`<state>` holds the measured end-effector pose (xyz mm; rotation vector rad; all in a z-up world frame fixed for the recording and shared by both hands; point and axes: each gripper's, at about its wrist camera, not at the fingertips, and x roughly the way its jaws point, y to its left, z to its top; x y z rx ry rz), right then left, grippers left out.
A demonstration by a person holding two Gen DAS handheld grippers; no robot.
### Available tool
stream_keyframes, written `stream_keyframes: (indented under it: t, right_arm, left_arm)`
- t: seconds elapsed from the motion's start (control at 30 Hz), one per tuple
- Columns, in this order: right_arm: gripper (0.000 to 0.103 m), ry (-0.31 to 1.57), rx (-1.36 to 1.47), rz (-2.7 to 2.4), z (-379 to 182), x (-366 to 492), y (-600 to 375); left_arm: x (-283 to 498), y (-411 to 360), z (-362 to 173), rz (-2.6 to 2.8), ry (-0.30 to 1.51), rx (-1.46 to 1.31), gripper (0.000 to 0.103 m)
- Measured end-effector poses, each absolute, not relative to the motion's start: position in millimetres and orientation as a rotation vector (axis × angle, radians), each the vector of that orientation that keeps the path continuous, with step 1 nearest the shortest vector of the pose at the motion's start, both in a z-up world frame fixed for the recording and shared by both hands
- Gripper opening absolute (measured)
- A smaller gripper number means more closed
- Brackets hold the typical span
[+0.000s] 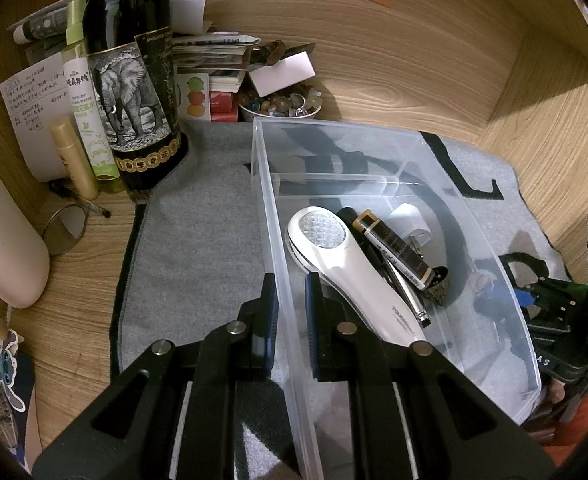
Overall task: Organize rigid objects
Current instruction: 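Grasp the silver keys on the mat with the right gripper, then lower the keys into the clear box and open the right gripper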
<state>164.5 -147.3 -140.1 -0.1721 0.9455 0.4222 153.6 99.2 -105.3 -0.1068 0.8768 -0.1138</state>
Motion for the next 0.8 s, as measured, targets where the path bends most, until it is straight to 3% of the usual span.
stream_keyframes:
  t: [0.8]
  right_arm:
    - [0.025, 0.623, -0.136, 0.441, -39, 165, -139]
  left_arm:
    - [153, 100, -105, -0.111, 0.875, -0.101, 0.011]
